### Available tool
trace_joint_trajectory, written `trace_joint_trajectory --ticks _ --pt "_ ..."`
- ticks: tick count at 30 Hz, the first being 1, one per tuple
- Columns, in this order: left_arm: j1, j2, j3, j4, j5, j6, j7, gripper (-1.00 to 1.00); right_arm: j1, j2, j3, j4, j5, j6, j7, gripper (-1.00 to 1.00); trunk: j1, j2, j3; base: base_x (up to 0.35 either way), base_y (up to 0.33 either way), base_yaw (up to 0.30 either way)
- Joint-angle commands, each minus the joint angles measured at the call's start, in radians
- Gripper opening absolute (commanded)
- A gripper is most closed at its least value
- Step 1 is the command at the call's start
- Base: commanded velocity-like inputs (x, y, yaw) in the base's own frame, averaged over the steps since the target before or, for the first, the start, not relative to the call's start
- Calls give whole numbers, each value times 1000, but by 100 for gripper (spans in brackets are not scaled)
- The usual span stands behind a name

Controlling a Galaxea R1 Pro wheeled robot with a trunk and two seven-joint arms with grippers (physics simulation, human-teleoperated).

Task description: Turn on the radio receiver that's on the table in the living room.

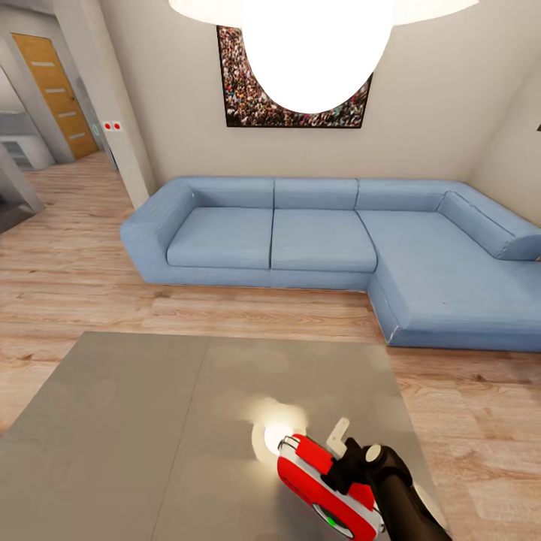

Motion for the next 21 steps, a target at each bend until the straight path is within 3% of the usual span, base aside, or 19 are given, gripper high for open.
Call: trace_joint_trajectory --ticks 1,6,14,21 --pt "0 -7 0 11 0 -7 15 100 0 0 0 7 -2 -7 -8 -100 0 0 0 0 0 0" --pt "0 -38 -2 34 0 -18 38 100 0 0 -1 45 -3 -61 -23 -100 0 0 0 0 0 0" --pt "0 -49 -3 75 -1 -24 41 100 0 -1 -1 101 -3 -132 -82 -100 0 0 0 0 0 0" --pt "0 -57 -3 129 -1 -94 41 100 0 -2 -1 167 -3 -198 -166 -100 0 0 0 0 0 0"
